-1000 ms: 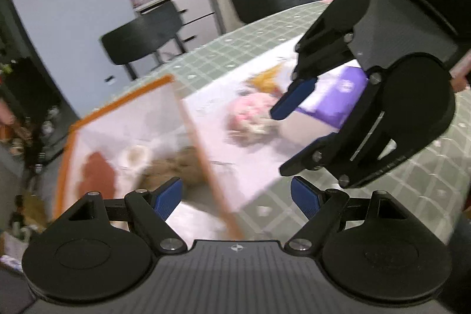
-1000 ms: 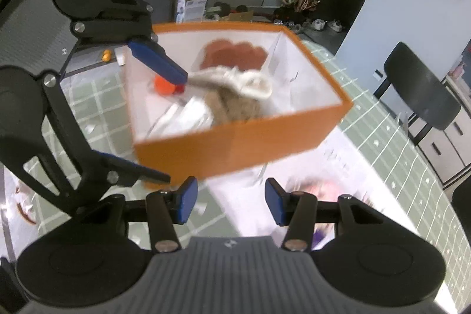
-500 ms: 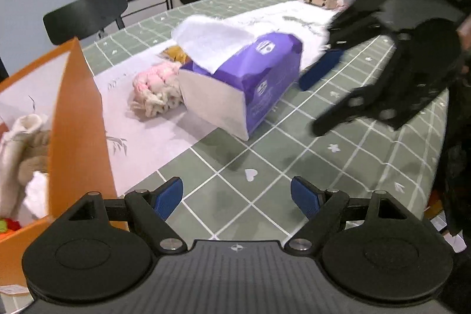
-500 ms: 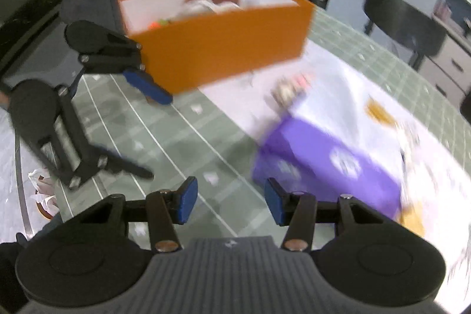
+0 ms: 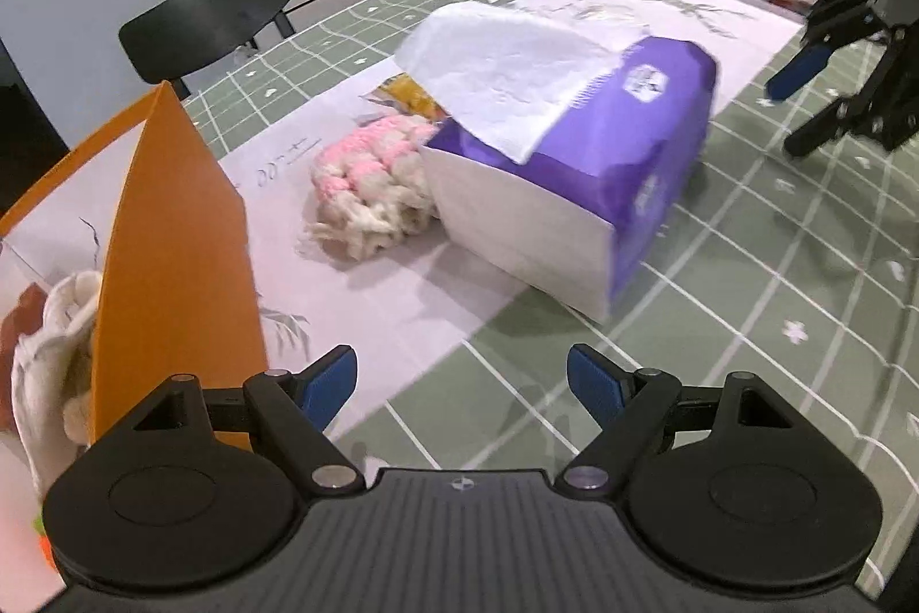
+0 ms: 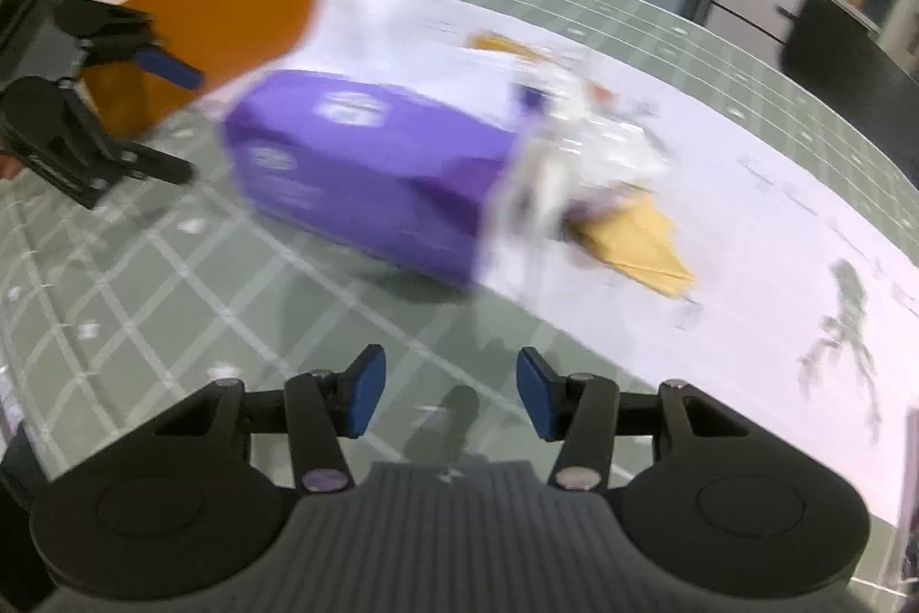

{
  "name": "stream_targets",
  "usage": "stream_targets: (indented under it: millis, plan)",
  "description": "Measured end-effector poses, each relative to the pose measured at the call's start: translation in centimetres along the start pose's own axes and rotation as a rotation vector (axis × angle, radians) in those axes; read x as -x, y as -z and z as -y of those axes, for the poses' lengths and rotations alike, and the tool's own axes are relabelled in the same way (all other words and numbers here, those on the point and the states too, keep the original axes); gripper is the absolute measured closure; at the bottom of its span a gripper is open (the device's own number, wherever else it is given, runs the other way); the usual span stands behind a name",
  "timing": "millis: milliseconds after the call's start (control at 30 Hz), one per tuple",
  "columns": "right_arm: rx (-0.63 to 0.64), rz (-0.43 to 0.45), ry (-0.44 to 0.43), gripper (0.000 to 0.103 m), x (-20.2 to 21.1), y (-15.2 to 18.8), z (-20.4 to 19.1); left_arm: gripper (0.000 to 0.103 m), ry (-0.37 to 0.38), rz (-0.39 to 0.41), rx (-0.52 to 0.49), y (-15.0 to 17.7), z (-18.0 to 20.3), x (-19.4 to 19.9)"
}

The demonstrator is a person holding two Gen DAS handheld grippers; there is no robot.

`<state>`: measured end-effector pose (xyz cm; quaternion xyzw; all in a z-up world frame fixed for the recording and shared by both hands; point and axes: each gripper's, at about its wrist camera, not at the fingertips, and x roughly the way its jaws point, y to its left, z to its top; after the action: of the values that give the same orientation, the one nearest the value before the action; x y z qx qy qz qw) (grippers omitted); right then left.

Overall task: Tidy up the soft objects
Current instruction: 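Move the left gripper down onto the pink-and-white crocheted item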

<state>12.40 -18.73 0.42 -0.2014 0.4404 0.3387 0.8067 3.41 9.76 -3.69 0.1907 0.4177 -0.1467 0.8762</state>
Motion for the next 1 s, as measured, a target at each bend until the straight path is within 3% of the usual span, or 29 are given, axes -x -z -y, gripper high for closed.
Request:
stream_targets:
  millis: [200, 433, 800, 1000]
  plan:
    - [-0.064, 0.01, 0.056, 0.052, -0.7, 0.1, 5.0, 0.006, -0.065, -0.041, -0.024, -1.8, -0.6, -1.6]
    - [-0.086, 0.02, 0.058, 0.052, -2.0, -1.0, 8.4, 0.006, -0.115, -0.068, -0.087, -4.1, -1.4, -2.9]
    - [-0.05, 0.034, 0.02, 0.051, -2.5, -4.7, 10.6, 0.006, -0.065, -0.236, -0.366, -8.2, -0.8, -5.3]
    - [0.006, 0.016, -0.037, 0.051, -3.1, -6.4, 10.9, 0.006, -0.038, -0.329, -0.632, -9.7, -0.1, -7.6]
